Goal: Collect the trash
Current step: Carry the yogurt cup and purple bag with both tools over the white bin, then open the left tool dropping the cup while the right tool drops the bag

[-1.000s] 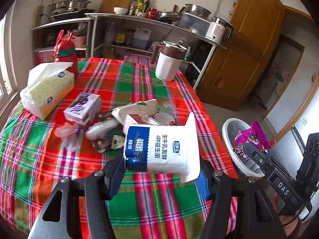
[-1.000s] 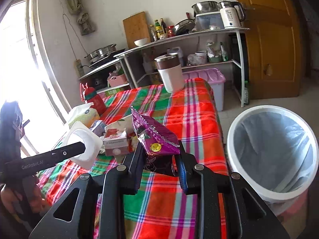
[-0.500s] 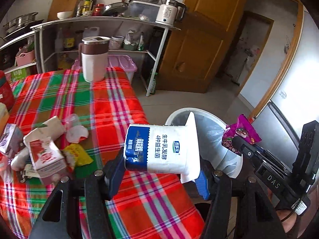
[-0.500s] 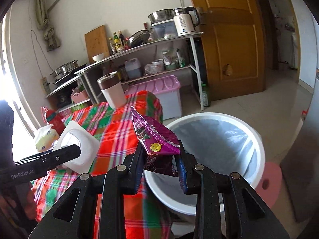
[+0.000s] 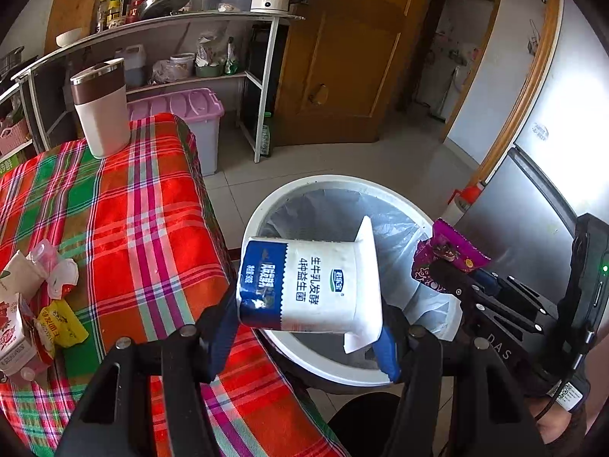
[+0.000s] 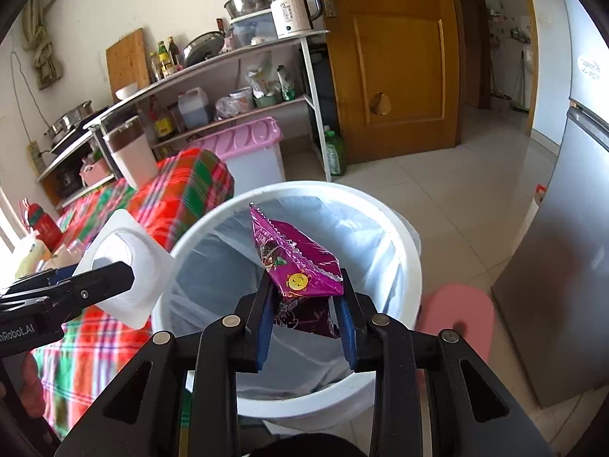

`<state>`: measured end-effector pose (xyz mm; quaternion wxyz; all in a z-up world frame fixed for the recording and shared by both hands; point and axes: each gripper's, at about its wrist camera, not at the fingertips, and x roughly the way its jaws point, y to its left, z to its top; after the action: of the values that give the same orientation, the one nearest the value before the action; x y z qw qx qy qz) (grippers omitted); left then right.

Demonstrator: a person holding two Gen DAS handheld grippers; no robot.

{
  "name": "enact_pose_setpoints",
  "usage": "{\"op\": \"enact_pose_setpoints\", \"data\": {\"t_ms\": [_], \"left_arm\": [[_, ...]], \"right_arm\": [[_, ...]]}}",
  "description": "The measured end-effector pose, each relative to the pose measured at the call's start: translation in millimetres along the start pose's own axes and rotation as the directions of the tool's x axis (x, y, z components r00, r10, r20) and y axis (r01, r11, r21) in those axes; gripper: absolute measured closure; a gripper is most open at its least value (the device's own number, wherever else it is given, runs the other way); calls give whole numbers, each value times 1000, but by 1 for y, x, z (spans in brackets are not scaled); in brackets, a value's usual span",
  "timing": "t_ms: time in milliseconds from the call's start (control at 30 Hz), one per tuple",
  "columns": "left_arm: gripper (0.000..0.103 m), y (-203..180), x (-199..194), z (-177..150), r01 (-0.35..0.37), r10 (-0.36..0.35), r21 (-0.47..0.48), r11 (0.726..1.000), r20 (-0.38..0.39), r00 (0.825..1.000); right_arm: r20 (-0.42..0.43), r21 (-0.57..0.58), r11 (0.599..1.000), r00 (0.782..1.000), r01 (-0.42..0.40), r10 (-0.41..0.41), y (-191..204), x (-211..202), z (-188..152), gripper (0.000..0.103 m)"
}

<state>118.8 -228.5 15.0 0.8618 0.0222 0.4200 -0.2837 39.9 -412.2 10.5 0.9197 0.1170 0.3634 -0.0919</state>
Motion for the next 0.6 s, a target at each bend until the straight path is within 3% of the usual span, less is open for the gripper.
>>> {"op": "enact_pose_setpoints", "data": {"t_ms": [200,367,500,600], "left_arm": [[39,-6,14,-1,-16,16,11,1000,-34,999],[33,-6,14,-1,-8,8,8,1000,-32,999],[27,-2,11,0,-9,9,-8,1000,-20,1000],[26,0,3,-1,-3,3,-9,1000,-4,1000]], "right_arm": [[-30,7,1000,999,28,-28,-13,11,-5,71],[-40,-1,1000,999,32,-32,-12,12,-5,69],[-35,-7,1000,999,30,-30,-8,11,-4,55],[-27,4,1000,999,28,-28,-7,8,-4,52]]}}
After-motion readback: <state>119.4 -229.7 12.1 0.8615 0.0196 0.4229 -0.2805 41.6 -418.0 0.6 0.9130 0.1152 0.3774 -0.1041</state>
